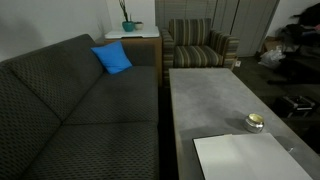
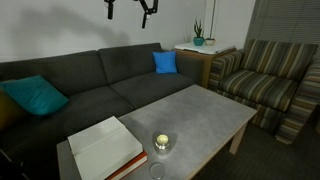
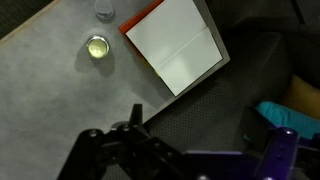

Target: Close the book

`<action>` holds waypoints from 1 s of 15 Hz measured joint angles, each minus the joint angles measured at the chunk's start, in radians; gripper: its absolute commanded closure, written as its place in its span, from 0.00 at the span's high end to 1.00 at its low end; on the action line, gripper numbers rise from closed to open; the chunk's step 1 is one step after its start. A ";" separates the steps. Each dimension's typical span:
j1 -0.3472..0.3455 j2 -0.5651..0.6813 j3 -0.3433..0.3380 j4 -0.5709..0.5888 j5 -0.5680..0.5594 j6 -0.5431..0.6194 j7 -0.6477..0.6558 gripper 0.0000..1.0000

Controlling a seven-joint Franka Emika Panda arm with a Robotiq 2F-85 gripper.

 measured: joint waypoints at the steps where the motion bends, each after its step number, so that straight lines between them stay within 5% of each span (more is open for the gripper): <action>1: 0.003 0.028 0.022 0.033 -0.013 -0.012 0.001 1.00; 8: 0.027 0.266 0.132 0.303 -0.107 -0.157 -0.009 1.00; 15: 0.024 0.294 0.135 0.345 -0.110 -0.179 -0.015 1.00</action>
